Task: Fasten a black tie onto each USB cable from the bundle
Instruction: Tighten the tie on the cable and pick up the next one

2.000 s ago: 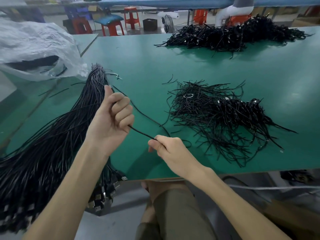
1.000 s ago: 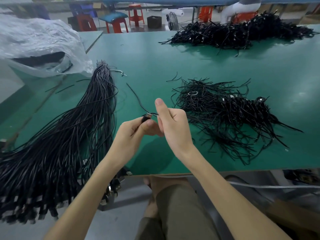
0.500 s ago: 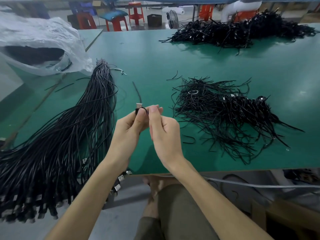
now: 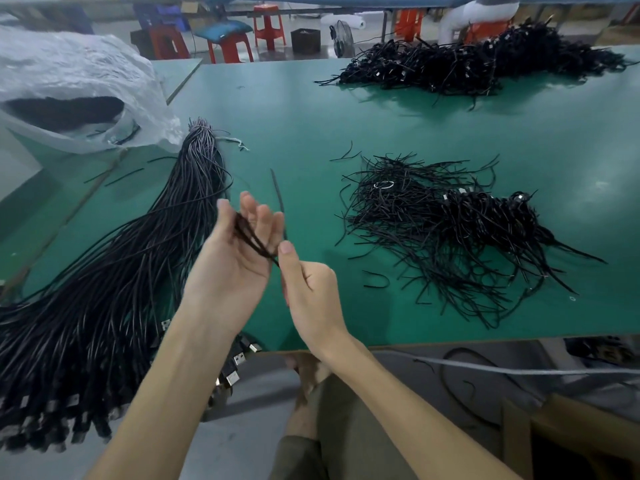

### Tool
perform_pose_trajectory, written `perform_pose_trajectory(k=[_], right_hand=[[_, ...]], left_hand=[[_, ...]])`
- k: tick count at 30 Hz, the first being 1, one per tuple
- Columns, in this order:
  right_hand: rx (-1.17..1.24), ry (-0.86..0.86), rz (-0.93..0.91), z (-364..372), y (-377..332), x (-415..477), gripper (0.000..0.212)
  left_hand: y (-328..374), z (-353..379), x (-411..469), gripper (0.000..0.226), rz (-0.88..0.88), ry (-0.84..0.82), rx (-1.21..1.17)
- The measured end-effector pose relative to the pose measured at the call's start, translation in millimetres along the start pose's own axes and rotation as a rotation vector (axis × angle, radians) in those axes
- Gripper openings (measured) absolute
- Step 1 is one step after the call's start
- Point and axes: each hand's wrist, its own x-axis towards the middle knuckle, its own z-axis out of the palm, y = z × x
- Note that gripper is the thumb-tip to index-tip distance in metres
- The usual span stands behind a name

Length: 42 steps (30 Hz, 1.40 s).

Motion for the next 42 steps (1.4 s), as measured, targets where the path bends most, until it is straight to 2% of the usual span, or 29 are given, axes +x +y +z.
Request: perform_pose_trajectory(k=[2,4,6,9,11,13,17,19,22,24,26,31,34,36,39,42], right_hand=[[-0.007,0.010,0.027,-4.4,2.1,0.1,0.067],[-0.009,0.014,0.031,-8.1,-0.2,6.1,0.067],[-0.037,0.030,0.015,-10.6,-6.1,18.3,0.069],[-0.076,0.050,-0.004,-12.1,-16.8,36.6,0.067],[-0.135,0.007,-0.010,-12.6,-19.1,43.7,0.069],[-0.161,-0.021,-0.010,-13.7,-18.9,47.2,0.071],[-0.028,0.051,0.052,-15.7,-22.7,50.0,0.071],[0.021,0.085,0.067,-14.2,-24.3,48.5,0.066],[0.073,0.095,0.050,-12.4,-27.7,42.5,0.058],[0.115,0.094,0.034,-10.5,-30.3,37.6,0.056],[0.172,0.089,0.026,-5.6,-32.9,32.7,0.053],[0.172,0.096,0.016,9.9,-29.1,18.6,0.043],[0.114,0.095,0.036,16.2,-26.3,11.9,0.049],[0.069,0.107,0.038,16.7,-22.3,10.3,0.055],[-0.002,0.145,0.039,12.4,-12.0,12.3,0.050],[-0.048,0.167,0.014,5.2,-5.4,14.6,0.050]], left_hand=[[13.9,1.2,-5.0,0.038,-0.003,-0.104,0.007],[24.6,-0.5,-12.9,0.045,-0.041,-0.210,0.190],[32.0,-2.3,-21.3,0.049,-0.093,-0.344,0.551],[32.4,-2.3,-30.7,0.054,-0.131,-0.544,1.294],[25.9,-3.9,-29.7,0.049,-0.132,-0.538,1.643],[19.2,-10.0,-26.6,0.043,-0.060,-0.432,1.726],[8.6,-22.0,-22.6,0.040,0.142,-0.292,1.477],[3.7,-25.4,-21.0,0.036,0.215,-0.233,1.465],[-1.3,-28.4,-12.3,0.048,0.288,-0.110,1.524],[-2.2,-28.4,-8.6,0.045,0.336,-0.040,1.440],[-3.8,-26.0,-8.2,0.042,0.314,0.006,1.230],[-5.3,-11.9,-5.7,0.054,0.181,0.146,0.701],[2.0,-3.4,0.1,0.057,0.114,0.120,0.443],[8.4,-1.6,2.8,0.055,0.079,0.123,0.314],[15.1,-2.1,0.8,0.043,0.015,0.122,0.183],[18.9,-4.0,-6.5,0.037,-0.057,0.038,0.210]])
